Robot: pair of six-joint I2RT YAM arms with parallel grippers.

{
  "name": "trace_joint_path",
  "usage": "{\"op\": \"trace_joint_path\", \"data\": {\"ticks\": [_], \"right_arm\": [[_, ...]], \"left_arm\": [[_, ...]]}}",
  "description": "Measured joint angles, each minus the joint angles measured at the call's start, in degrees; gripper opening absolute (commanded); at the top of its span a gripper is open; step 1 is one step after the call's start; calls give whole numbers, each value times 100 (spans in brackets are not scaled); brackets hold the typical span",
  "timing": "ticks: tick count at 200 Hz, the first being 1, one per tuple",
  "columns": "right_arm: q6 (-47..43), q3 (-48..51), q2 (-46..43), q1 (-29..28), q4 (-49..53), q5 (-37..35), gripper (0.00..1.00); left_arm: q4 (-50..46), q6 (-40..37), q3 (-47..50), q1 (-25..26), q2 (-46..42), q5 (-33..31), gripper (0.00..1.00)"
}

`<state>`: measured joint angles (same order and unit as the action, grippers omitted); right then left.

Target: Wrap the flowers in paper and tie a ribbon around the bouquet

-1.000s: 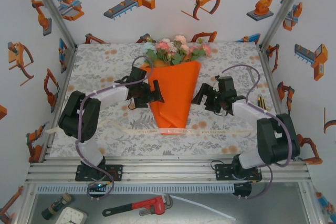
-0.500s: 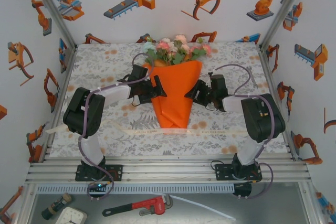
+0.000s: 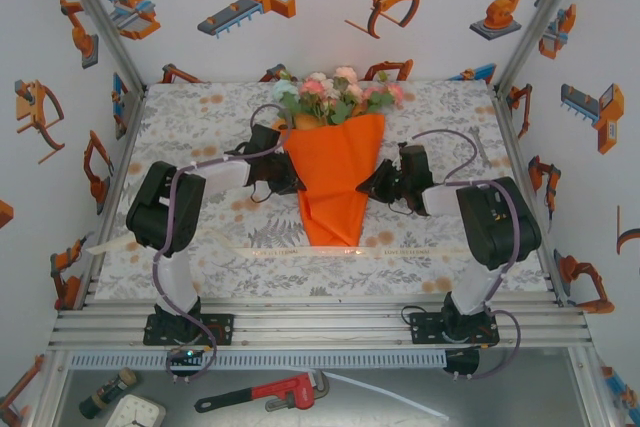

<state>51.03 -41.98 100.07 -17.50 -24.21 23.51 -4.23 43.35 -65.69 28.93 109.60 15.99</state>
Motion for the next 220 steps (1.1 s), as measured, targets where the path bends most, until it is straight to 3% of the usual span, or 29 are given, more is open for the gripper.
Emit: {"op": "trace_joint_path", "data": {"ticks": [31,101,137,145,162,180,220], "right_arm": [[22,-114,-463,-66,304,4,17],[-39,-341,-1178,-225,1106,-79,16],[-105,107,-1665,-424,1300,-345,26],[-122,240,-1692,-448,1333,-391,34],[-138,435,-1598,-472,1493,-511,51],[-190,487,-1462,-474,1722,-649,67],[-284,474,-1676,-479,2243,-1137,80]], "left_arm": [[-85,83,-20,-66,-107,199,0],[-96,208,120,-81,-1001,579,0],[-87,245,688,39,-1447,507,0],[-85,258,852,79,-1482,492,7],[-83,315,1165,149,-1458,474,33],[-120,365,1346,186,-1414,409,49],[-271,229,1281,181,-1412,-50,66]]}}
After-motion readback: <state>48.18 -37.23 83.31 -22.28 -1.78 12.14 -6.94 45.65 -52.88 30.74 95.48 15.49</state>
